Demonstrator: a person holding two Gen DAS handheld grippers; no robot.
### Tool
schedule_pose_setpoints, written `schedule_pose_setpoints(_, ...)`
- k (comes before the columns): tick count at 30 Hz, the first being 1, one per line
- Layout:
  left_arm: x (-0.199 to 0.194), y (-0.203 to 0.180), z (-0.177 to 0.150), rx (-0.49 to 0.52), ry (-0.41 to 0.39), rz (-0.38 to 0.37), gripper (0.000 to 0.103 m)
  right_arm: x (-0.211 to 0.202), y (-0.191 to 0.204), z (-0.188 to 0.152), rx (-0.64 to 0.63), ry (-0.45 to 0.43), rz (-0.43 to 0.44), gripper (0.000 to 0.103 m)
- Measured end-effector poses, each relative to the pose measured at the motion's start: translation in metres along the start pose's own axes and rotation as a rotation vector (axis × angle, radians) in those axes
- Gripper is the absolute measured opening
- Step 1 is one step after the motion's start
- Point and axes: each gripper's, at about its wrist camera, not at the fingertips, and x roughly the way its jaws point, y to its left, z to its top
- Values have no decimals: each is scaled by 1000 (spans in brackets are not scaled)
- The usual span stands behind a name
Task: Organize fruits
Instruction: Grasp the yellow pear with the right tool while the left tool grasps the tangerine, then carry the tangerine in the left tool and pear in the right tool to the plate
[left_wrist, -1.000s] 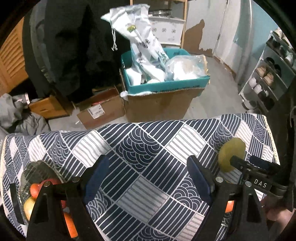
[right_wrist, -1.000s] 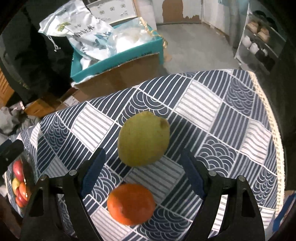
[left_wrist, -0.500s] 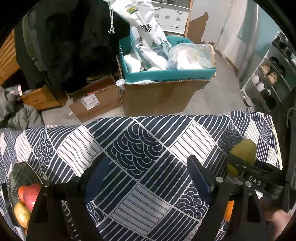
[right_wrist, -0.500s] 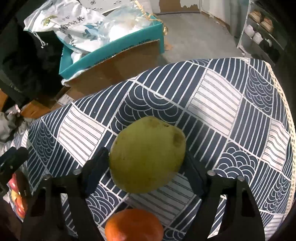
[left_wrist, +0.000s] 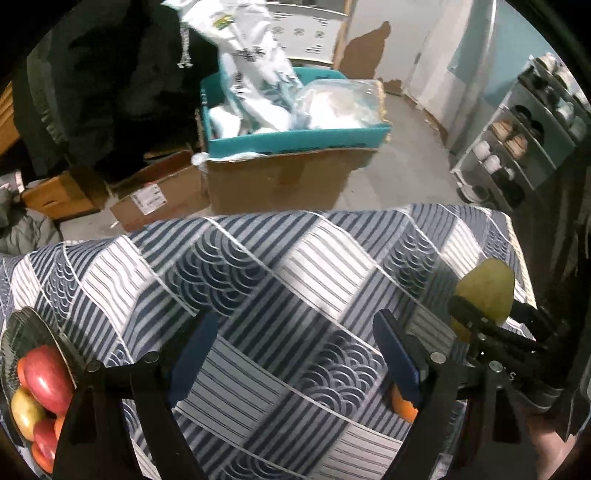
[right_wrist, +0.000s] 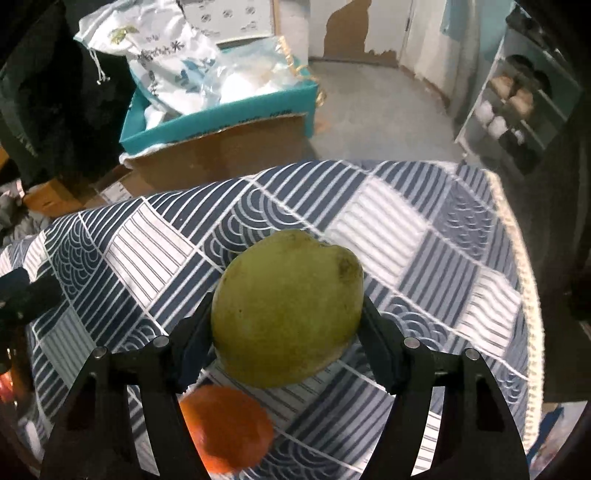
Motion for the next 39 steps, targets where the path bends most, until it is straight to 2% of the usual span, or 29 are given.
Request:
schedule_pose_setpoints(7, -1, -34, -19, 22, 32, -68, 87, -27, -38, -29, 43, -4, -22, 73)
schedule_pose_setpoints(14, 7, -75, -39, 98, 70, -75, 87, -36, -63, -53, 64, 0, -56, 73)
schedule_pose_setpoints(20, 20, -94, -52, 125, 110, -82, 87, -41, -76, -68, 45, 8, -76, 73)
schedule_pose_setpoints(27, 37, -107, -66, 148, 157, -77, 87, -41, -94, -80, 79, 20, -86, 73)
schedule_pose_setpoints(36, 57, -112, -79, 171, 191, -67, 87, -42, -96, -81, 99, 17, -75, 73)
schedule_pose_setpoints(39, 58, -107, -81, 148, 177, -83, 79, -41, -94, -79, 97, 15, -71, 73)
